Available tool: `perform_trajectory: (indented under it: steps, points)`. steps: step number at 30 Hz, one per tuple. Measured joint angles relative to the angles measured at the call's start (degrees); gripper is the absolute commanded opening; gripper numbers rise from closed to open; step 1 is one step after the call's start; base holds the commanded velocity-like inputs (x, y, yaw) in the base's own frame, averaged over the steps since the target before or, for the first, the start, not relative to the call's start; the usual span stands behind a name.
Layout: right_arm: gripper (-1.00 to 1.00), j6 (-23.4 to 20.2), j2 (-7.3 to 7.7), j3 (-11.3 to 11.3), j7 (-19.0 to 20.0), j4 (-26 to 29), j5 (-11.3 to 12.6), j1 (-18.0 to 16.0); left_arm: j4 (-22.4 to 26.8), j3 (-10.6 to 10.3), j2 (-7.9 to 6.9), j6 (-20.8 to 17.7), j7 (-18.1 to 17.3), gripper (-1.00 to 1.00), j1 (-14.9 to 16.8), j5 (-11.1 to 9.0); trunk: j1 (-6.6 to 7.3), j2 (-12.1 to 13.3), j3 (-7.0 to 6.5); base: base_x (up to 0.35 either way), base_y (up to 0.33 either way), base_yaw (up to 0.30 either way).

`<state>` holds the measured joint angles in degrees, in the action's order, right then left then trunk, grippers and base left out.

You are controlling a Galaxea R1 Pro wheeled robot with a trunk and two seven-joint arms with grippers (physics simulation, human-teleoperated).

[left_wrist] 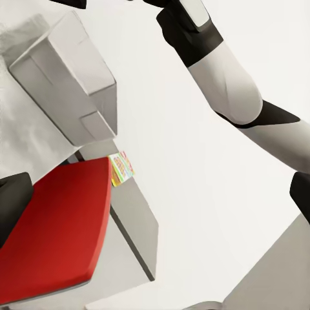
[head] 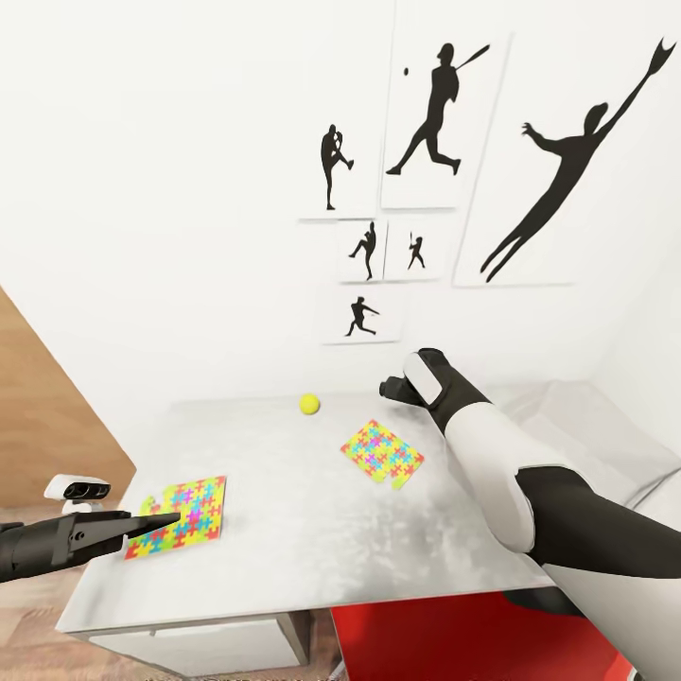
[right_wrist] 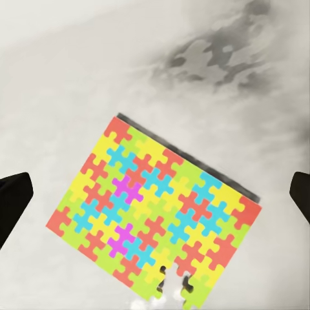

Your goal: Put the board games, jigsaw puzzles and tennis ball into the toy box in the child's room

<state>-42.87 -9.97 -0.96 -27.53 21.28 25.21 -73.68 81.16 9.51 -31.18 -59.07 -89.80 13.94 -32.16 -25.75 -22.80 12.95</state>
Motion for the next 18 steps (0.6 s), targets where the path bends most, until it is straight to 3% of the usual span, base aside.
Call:
perform_trajectory:
  steps: [18]
  points:
    - [1.0,0.0,0.0,0.1,0.1,0.0,0.0,0.0,-0.1,0.0,0.0,0.0,0.0,1.0,0.0,0.0,0.0,0.0,1.67,0.0,0.0,0.0]
